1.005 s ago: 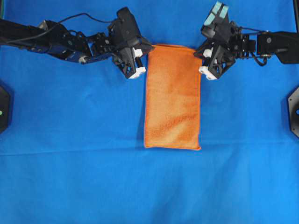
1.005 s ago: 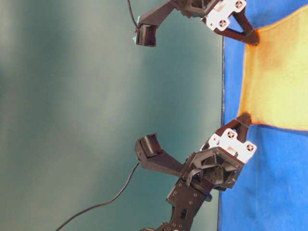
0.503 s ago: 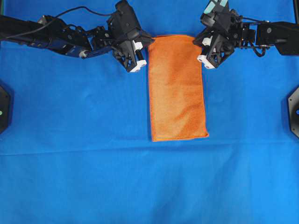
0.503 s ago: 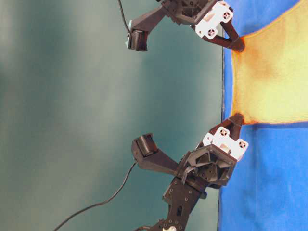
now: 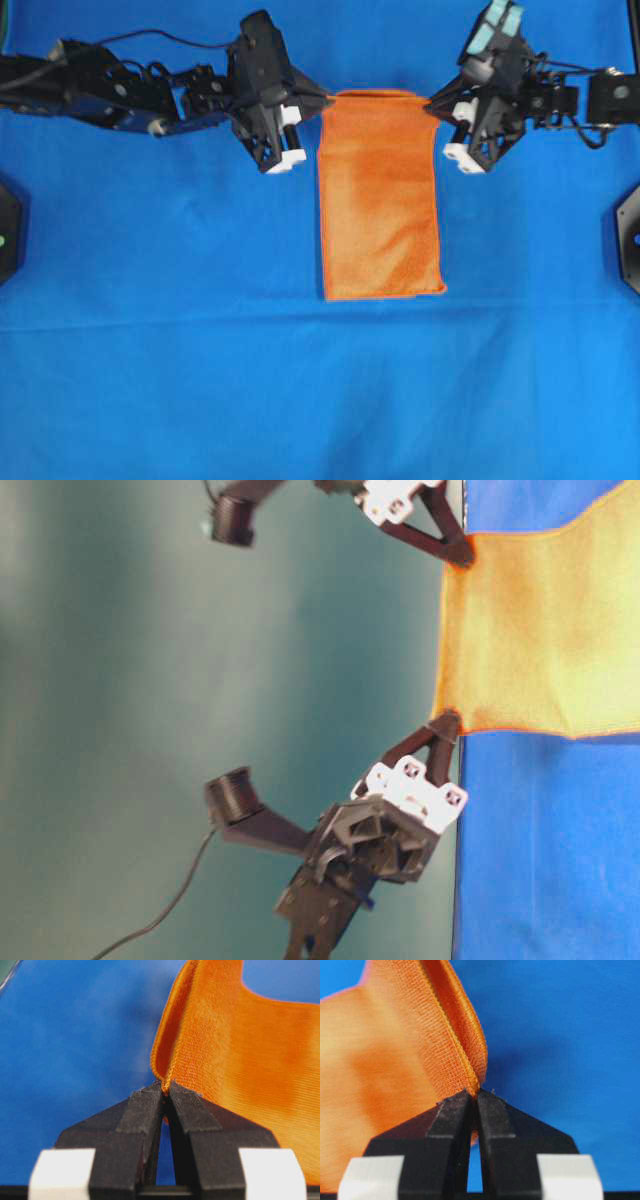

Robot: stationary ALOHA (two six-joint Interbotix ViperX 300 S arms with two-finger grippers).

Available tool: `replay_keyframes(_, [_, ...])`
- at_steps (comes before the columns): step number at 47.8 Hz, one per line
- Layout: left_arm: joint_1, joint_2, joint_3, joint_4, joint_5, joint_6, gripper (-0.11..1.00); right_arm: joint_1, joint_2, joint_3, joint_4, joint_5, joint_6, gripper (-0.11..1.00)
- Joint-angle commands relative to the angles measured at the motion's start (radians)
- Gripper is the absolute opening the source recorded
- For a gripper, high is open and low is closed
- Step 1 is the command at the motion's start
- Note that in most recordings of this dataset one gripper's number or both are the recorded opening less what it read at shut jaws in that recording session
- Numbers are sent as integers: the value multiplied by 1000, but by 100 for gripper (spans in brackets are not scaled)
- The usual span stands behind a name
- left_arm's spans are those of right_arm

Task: Fold the orange towel.
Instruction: 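Pull the top corners down over the bottom half, folding again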

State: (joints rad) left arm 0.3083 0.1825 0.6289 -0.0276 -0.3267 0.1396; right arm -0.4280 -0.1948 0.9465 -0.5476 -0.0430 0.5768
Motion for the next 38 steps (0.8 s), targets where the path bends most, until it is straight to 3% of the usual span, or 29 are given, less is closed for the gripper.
replay_keyframes(1, [-35, -77, 12, 3, 8, 3, 1, 46, -69, 11, 25, 20, 0, 3])
replay_keyframes(14, [-183, -121, 63, 2, 15, -14, 1, 222, -153, 69, 84, 55, 37, 3])
replay_keyframes(24, [-287, -114, 66, 2, 32, -21, 1, 362, -146, 74, 94, 104, 97, 3])
replay_keyframes(38, [-365, -48, 63, 0, 51, -25, 1, 460, -94, 72, 95, 114, 167, 3])
